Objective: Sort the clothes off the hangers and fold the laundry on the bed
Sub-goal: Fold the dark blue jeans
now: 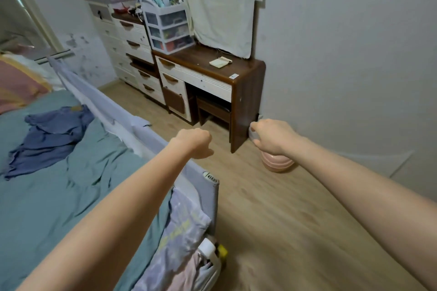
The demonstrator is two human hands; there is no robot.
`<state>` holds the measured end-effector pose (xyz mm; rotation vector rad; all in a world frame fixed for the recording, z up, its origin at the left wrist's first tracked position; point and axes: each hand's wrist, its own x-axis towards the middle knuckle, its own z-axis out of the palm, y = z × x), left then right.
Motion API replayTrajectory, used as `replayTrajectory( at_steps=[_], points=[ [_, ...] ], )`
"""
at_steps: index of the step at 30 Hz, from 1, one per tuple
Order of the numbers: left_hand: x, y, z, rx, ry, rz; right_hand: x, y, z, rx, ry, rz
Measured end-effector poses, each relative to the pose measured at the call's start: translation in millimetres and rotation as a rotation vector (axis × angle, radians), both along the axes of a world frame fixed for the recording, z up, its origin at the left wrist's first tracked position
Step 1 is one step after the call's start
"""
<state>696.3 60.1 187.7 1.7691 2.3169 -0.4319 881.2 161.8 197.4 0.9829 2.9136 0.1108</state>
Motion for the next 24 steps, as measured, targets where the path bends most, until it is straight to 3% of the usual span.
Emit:
replayTrajectory(
  at_steps=[13, 19, 24],
  points=[
    [-162, 216, -18, -0.062, -0.131, 0.235, -182, 239, -12, -0.036, -0.052, 0.237],
    [-259, 249, -32, -0.033, -0.123, 0.451, -328, 323, -30, -0.091, -0.104, 0.442],
    [-335, 215, -34, 0.020, -0.073, 0.804, -467, 330, -45, -0.101, -0.119, 0.745]
  ],
)
